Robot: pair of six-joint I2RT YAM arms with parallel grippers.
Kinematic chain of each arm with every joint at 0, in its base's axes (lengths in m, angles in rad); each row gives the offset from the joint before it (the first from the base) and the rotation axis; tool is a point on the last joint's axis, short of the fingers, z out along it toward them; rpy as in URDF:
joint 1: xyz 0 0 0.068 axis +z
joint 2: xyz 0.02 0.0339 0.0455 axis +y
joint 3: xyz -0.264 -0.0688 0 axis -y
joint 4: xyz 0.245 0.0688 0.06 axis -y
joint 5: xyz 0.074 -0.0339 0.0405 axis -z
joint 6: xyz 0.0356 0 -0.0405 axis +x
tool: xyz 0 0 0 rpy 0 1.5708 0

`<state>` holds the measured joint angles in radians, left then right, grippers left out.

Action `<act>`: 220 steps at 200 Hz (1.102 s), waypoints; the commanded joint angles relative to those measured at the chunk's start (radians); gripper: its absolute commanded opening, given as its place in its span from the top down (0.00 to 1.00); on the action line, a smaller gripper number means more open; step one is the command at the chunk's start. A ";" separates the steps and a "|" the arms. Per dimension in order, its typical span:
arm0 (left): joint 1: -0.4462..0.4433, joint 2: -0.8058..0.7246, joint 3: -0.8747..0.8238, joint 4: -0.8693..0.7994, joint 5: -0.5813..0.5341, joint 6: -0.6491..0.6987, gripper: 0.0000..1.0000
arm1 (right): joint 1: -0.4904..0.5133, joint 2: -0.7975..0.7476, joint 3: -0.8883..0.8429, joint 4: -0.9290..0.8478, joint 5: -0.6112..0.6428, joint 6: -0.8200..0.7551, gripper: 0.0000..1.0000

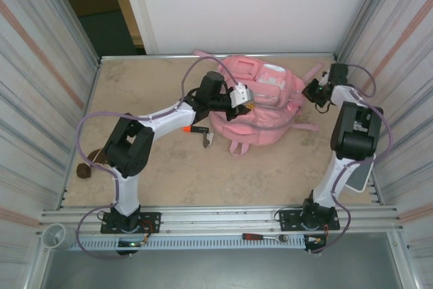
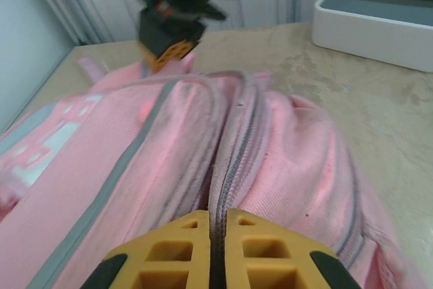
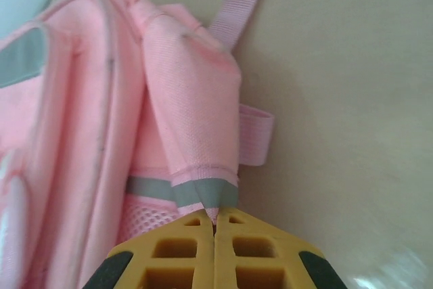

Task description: Pack the student bag

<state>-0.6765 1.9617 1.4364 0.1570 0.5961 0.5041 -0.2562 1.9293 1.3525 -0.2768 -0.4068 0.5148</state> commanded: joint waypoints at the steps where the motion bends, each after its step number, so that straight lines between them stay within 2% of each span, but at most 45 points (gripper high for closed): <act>1: 0.041 0.024 0.088 0.095 -0.156 -0.116 0.91 | -0.030 -0.136 -0.079 0.049 -0.040 0.062 1.00; 27: 0.106 0.038 0.089 0.096 -0.222 -0.191 0.87 | -0.006 -0.224 -0.211 0.141 -0.060 0.131 1.00; 46: 0.171 0.048 0.088 0.071 -0.252 -0.257 0.86 | 0.052 -0.287 -0.316 0.207 -0.039 0.178 1.00; 74: 0.272 0.084 0.119 0.008 -0.288 -0.365 0.85 | 0.177 -0.404 -0.483 0.303 0.070 0.256 0.97; 91: 0.335 0.106 0.162 -0.057 -0.299 -0.444 0.82 | 0.278 -0.494 -0.575 0.338 0.190 0.294 0.96; 104: 0.380 0.119 0.184 -0.094 -0.296 -0.518 0.77 | 0.350 -0.531 -0.611 0.355 0.245 0.315 0.95; 113: 0.410 0.120 0.188 -0.111 -0.285 -0.571 0.69 | 0.414 -0.542 -0.620 0.354 0.273 0.321 0.94; 147: 0.483 0.031 0.060 -0.073 -0.306 -0.706 0.58 | 0.578 -0.543 -0.593 0.331 0.259 0.259 0.88; 178: 0.463 -0.120 -0.087 -0.079 -0.383 -0.760 0.40 | 0.592 -0.578 -0.520 0.241 0.230 0.089 0.76; 193: 0.397 -0.174 -0.123 -0.112 -0.471 -0.740 0.27 | 0.566 -0.583 -0.485 0.226 0.212 0.032 0.67; 220: 0.236 -0.179 -0.084 -0.221 -0.665 -0.656 0.14 | 0.491 -0.501 -0.428 0.239 0.191 0.009 0.51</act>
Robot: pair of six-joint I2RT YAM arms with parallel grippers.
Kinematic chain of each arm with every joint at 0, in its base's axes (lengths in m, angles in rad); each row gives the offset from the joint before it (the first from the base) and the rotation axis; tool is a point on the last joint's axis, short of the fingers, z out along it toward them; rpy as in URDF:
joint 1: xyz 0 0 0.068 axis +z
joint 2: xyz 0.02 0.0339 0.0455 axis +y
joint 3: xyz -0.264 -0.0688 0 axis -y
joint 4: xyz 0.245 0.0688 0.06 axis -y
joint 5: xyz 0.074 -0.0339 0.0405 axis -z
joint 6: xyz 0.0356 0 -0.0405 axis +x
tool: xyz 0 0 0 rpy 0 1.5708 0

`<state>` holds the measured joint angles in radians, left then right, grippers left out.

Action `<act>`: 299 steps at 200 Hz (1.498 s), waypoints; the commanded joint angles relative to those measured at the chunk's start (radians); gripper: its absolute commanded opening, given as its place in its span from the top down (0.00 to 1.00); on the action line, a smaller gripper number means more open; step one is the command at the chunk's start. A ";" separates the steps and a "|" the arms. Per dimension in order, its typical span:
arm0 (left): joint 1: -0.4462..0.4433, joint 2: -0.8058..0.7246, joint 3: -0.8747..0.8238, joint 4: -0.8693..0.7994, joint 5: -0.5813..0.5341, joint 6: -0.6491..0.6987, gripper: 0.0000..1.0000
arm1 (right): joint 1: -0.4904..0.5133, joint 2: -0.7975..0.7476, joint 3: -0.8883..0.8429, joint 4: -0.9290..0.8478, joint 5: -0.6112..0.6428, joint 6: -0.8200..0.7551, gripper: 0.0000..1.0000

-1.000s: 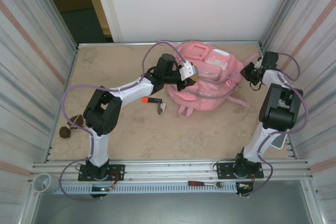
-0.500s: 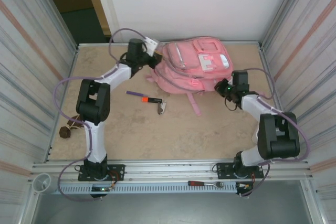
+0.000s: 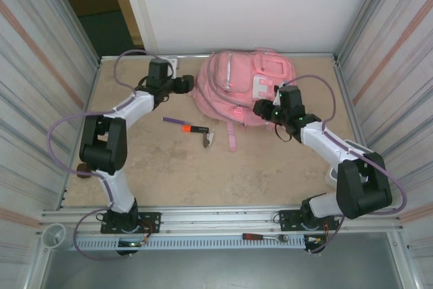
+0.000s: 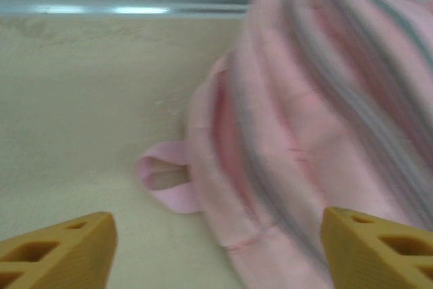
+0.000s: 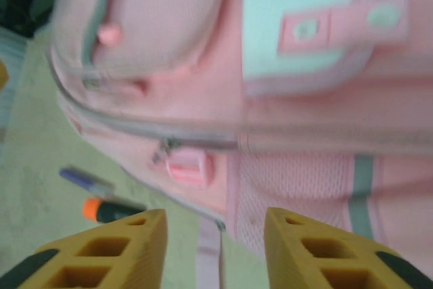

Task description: Pack the student bag

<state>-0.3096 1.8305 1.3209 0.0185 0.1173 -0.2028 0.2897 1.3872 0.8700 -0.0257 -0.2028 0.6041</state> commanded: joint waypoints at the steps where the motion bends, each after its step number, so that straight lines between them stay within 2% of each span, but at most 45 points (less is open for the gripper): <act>1: -0.138 -0.046 0.035 -0.086 -0.193 0.053 0.14 | -0.059 0.046 0.057 -0.011 -0.014 -0.080 0.51; 22: -0.249 0.022 0.122 -0.162 -0.329 0.114 0.07 | -0.116 0.143 0.084 0.034 -0.047 -0.042 0.46; 43: -0.322 0.107 0.227 -0.236 -0.424 0.156 0.06 | -0.151 0.213 0.087 0.087 -0.075 -0.007 0.45; 77: -0.380 0.234 0.374 -0.323 -0.486 0.198 0.03 | -0.167 0.291 0.088 0.109 -0.101 -0.004 0.44; 110: -0.385 0.316 0.449 -0.375 -0.509 0.200 0.03 | -0.170 0.341 0.084 0.118 -0.119 -0.003 0.44; 164: -0.383 0.295 0.404 -0.361 -0.518 0.215 0.06 | -0.184 0.370 0.092 0.121 -0.137 0.000 0.43; 188: -0.383 0.287 0.376 -0.335 -0.517 0.223 0.03 | -0.185 0.374 0.093 0.122 -0.142 0.000 0.43; 219: -0.362 0.319 0.420 -0.350 -0.547 0.213 0.02 | -0.184 0.377 0.095 0.124 -0.152 0.005 0.43; 254: -0.339 0.305 0.409 -0.345 -0.537 0.199 0.09 | -0.185 0.366 0.089 0.110 -0.142 -0.003 0.43; 299: -0.327 0.222 0.322 -0.316 -0.485 0.178 0.25 | -0.185 0.364 0.091 0.106 -0.141 -0.006 0.43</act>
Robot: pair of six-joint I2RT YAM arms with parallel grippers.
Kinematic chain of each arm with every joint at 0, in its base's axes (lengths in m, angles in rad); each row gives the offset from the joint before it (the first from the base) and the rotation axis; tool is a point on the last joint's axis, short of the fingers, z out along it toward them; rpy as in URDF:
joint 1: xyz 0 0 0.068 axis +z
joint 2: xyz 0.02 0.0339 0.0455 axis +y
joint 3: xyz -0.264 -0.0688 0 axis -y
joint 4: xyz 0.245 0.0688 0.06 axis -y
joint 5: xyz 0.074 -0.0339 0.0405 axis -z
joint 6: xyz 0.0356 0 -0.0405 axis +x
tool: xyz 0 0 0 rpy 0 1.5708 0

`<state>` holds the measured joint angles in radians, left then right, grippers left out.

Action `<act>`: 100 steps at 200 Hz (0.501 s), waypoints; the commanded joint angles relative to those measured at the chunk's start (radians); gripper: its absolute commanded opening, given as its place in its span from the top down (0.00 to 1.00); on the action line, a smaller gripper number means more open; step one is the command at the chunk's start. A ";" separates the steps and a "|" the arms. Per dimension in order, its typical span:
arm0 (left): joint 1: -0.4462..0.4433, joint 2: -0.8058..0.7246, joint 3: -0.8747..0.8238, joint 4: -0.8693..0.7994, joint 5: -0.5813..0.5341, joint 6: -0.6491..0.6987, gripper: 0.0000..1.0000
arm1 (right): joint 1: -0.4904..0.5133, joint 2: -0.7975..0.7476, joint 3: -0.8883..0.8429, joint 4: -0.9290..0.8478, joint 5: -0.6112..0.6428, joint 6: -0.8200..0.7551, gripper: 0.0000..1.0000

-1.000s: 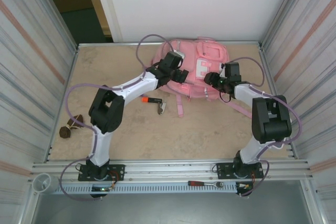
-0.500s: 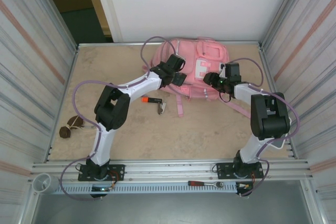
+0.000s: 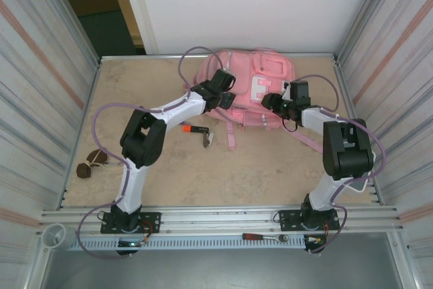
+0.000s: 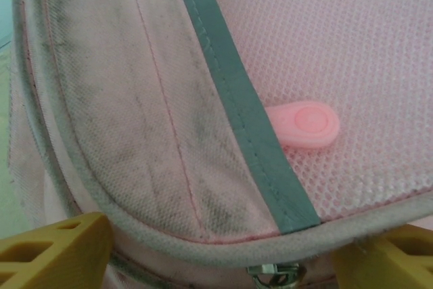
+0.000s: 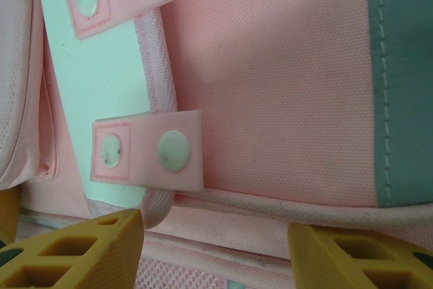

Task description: Pack the student bag

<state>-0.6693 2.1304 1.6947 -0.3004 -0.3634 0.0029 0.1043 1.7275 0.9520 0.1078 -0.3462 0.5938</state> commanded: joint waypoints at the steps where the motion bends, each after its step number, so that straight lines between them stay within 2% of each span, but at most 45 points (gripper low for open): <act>1: 0.034 -0.078 -0.053 0.003 -0.003 -0.028 0.25 | 0.000 0.024 0.008 -0.028 0.001 0.005 0.43; 27: 0.043 -0.089 -0.069 0.003 0.047 -0.041 0.36 | 0.000 0.027 0.008 -0.028 0.003 0.004 0.43; 36: 0.042 -0.089 -0.068 -0.003 0.055 -0.046 0.37 | 0.000 0.027 0.007 -0.028 0.004 0.004 0.43; 66: 0.042 -0.082 -0.067 0.000 0.101 -0.044 0.52 | -0.001 0.027 0.001 -0.028 0.004 0.002 0.43; 100: 0.045 -0.058 -0.052 -0.009 0.128 -0.043 0.62 | -0.003 0.028 -0.002 -0.028 0.003 0.001 0.42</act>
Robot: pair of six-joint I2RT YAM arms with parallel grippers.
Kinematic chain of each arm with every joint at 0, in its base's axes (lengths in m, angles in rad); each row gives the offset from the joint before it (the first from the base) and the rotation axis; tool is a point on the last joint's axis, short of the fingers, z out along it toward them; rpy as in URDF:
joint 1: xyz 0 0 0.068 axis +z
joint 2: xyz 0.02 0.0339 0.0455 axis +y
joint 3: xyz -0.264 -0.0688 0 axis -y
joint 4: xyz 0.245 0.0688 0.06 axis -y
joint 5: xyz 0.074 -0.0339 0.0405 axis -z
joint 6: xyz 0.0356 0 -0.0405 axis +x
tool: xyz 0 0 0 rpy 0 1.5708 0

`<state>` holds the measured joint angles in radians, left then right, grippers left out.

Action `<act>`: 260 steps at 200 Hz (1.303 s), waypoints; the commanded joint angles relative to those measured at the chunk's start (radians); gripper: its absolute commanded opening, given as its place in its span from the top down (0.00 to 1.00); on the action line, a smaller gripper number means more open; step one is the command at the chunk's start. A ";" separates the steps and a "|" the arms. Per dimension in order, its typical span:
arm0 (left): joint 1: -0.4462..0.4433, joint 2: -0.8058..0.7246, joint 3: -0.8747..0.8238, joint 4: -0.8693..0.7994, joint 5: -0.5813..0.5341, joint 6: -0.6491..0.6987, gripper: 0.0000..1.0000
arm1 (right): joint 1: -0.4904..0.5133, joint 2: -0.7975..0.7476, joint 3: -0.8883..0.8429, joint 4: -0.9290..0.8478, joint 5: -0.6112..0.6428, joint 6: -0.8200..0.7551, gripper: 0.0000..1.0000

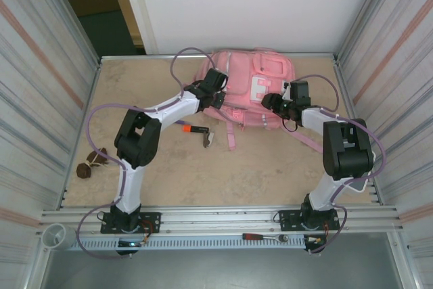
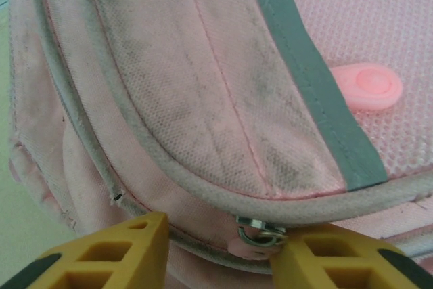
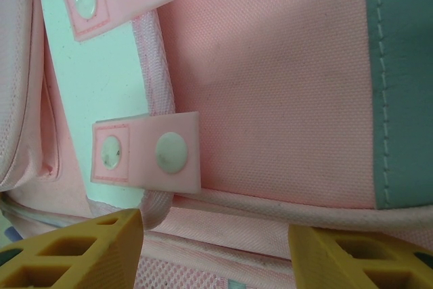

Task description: Pack the student bag

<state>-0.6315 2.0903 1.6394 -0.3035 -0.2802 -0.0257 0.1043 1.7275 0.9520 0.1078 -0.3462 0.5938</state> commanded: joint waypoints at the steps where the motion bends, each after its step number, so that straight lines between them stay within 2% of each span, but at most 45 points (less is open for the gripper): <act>1: 0.007 -0.017 0.003 -0.006 0.046 -0.014 0.62 | -0.003 0.029 -0.002 -0.028 0.002 0.001 0.42; 50: 0.013 -0.001 0.017 -0.009 0.095 -0.003 0.75 | -0.003 0.032 0.001 -0.030 -0.002 0.001 0.42; 101: 0.024 -0.001 0.023 -0.011 0.112 0.000 0.83 | -0.015 0.011 -0.001 -0.044 0.003 -0.005 0.42; 139: 0.032 -0.019 -0.005 0.020 0.136 0.010 0.99 | -0.032 -0.035 -0.004 -0.068 -0.001 -0.018 0.41; 154: 0.036 -0.046 -0.039 0.059 0.151 0.019 1.00 | -0.031 -0.073 -0.014 -0.069 -0.002 -0.023 0.41; 181: 0.059 -0.100 -0.104 0.129 0.267 0.019 1.00 | -0.008 -0.131 -0.031 -0.068 -0.006 -0.019 0.40; 217: 0.109 -0.166 -0.202 0.260 0.525 -0.061 1.00 | 0.066 -0.169 -0.020 -0.075 0.035 -0.011 0.37; 236: 0.121 -0.182 -0.228 0.287 0.590 -0.077 1.00 | 0.105 -0.169 0.001 -0.066 0.047 -0.003 0.35; 260: 0.122 -0.175 -0.233 0.284 0.598 -0.077 1.00 | 0.144 -0.132 0.045 -0.056 0.035 0.019 0.33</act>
<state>-0.5159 1.9675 1.4212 -0.0555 0.2295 -0.0780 0.2199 1.5822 0.9363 0.0544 -0.3218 0.5930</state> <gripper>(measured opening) 0.129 0.660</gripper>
